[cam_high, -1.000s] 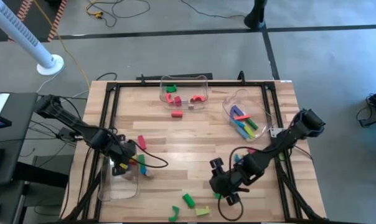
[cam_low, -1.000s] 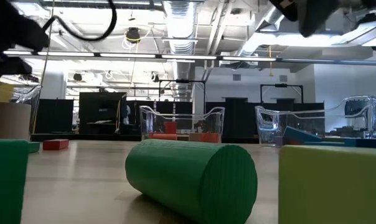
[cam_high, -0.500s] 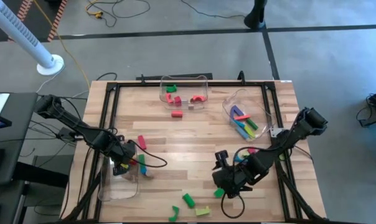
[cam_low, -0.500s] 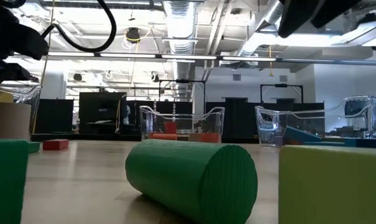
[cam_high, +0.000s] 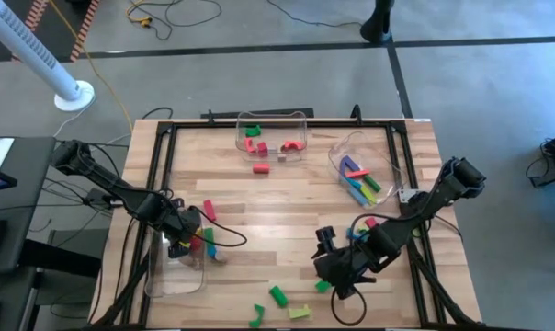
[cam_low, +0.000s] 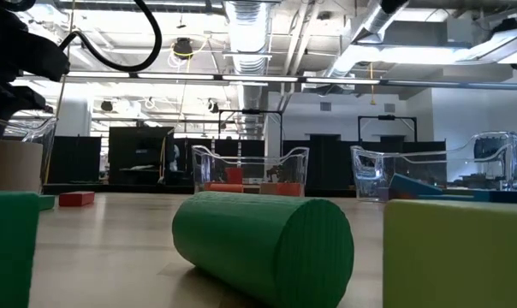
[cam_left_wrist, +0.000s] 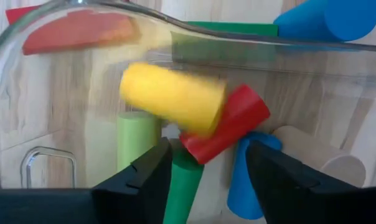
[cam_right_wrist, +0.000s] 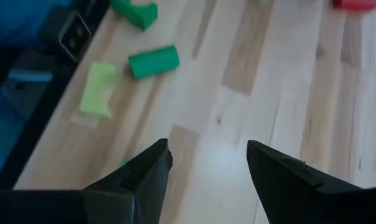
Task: Sort blocks by size
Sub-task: Put the yellow cylindrical block into the left transparent bin, then put the light green arch block into the middle transparent bin
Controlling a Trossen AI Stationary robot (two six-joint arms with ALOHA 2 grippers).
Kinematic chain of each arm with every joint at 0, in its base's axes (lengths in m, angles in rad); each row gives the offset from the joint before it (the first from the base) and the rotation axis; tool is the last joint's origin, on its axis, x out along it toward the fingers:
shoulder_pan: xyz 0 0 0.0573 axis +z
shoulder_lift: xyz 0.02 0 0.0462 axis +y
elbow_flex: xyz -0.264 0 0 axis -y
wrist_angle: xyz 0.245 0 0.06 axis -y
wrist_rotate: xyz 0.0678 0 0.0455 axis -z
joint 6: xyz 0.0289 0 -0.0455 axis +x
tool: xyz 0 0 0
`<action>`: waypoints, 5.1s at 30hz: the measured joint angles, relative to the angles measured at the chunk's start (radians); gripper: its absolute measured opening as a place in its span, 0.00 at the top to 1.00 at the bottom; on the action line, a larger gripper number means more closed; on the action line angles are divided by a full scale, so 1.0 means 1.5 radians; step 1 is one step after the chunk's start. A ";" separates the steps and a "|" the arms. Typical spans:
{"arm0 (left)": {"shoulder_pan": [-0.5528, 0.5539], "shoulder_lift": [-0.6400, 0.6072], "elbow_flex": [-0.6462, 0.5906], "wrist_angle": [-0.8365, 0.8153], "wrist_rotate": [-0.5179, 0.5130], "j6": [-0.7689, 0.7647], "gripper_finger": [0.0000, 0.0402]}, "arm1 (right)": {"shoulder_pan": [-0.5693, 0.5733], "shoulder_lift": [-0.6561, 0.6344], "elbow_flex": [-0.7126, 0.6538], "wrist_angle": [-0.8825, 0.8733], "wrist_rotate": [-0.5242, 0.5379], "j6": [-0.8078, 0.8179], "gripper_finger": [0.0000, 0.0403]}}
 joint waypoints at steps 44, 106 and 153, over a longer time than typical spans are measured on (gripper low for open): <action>0.000 -0.001 0.063 0.010 -0.098 0.015 0.43 | 0.082 0.152 -0.001 0.239 -0.081 0.167 0.39; 0.000 0.000 0.064 0.073 -0.106 0.043 0.43 | 0.110 0.311 0.011 0.282 0.092 0.217 0.46; 0.000 0.142 0.167 0.434 -0.251 0.646 0.42 | 0.048 0.311 0.231 -0.095 0.195 0.114 0.61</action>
